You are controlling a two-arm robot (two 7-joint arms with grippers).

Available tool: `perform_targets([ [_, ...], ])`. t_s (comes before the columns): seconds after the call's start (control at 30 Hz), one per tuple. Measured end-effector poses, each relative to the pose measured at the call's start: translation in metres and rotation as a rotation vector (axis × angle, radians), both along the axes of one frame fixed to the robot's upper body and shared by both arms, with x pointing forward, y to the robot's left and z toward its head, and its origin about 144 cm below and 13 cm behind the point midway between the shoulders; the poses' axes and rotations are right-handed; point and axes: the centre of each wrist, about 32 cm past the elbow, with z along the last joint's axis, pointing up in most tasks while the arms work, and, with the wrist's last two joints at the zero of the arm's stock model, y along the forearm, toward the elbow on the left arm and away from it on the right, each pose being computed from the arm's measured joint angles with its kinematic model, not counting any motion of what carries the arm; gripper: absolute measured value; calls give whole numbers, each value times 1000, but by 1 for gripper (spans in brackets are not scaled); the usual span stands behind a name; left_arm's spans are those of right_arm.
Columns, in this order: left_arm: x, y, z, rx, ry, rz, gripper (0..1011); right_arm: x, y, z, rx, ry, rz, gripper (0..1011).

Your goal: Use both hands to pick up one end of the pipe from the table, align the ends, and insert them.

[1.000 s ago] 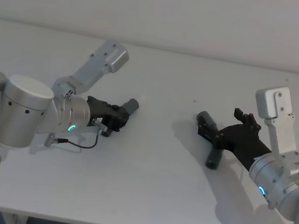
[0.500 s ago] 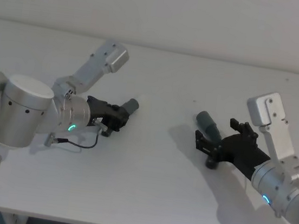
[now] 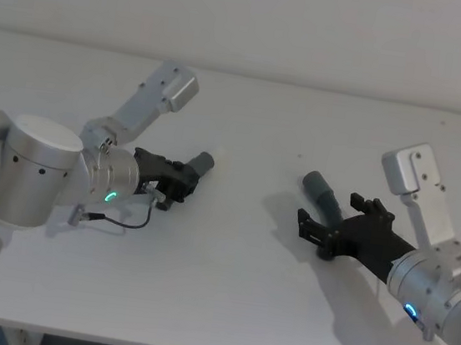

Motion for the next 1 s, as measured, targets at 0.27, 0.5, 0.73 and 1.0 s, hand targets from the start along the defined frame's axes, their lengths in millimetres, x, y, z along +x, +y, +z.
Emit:
perform_targets([
  [0.27,0,0,0,0,0,0,305,2,2,3,52,53,-28,1004],
  [0.5,0,0,0,0,0,0,305,5,2,1,77,89,-52,1004],
  [0.73,0,0,0,0,0,0,305,9,2,-3,86,118,-69,1004],
  [1.0,0,0,0,0,0,0,305,12,3,-6,87,131,-78,1004],
])
